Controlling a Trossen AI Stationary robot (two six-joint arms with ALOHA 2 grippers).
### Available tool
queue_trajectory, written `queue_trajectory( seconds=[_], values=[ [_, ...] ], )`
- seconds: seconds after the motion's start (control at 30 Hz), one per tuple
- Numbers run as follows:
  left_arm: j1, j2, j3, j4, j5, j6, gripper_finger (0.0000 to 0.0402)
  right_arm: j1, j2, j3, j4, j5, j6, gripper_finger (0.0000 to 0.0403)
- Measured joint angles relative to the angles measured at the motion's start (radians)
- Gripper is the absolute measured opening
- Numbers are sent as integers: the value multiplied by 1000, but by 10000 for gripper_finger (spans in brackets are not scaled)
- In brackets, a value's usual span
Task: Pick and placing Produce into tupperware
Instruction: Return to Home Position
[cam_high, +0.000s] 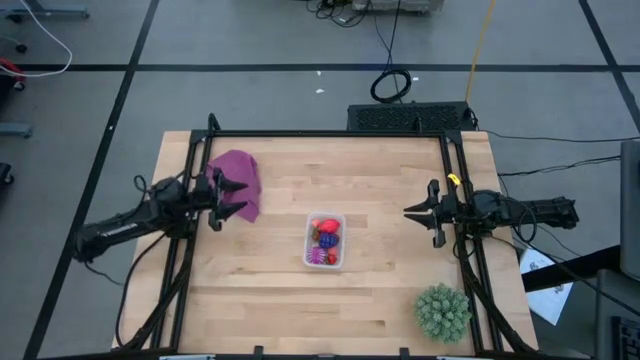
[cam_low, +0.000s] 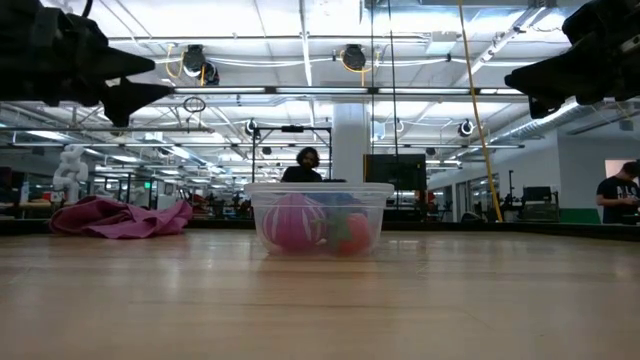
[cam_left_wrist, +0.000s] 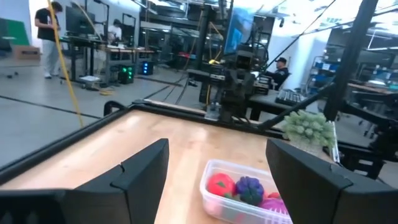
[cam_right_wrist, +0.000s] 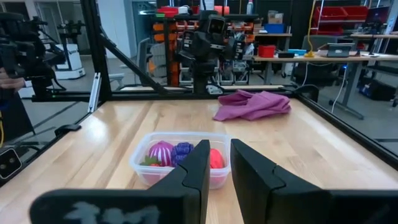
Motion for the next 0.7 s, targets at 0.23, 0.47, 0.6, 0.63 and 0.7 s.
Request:
queue_trajectory(
  seconds=[0.23,0.47,0.6,0.63,0.7],
  values=[
    [-242,-3,0,-60,-258,41,273,0,0,0,0,1,-12,57],
    [-463,-5,0,-53,-545,82,273,0,0,2,15,4,-43,57],
    [-528,-5,0,-51,-619,81,273,0,0,2,11,4,-44,57],
    [-539,-5,0,-51,-619,81,273,0,0,2,12,4,-44,57],
    [-557,-5,0,-51,-619,81,273,0,0,2,14,4,-45,57]
  ],
)
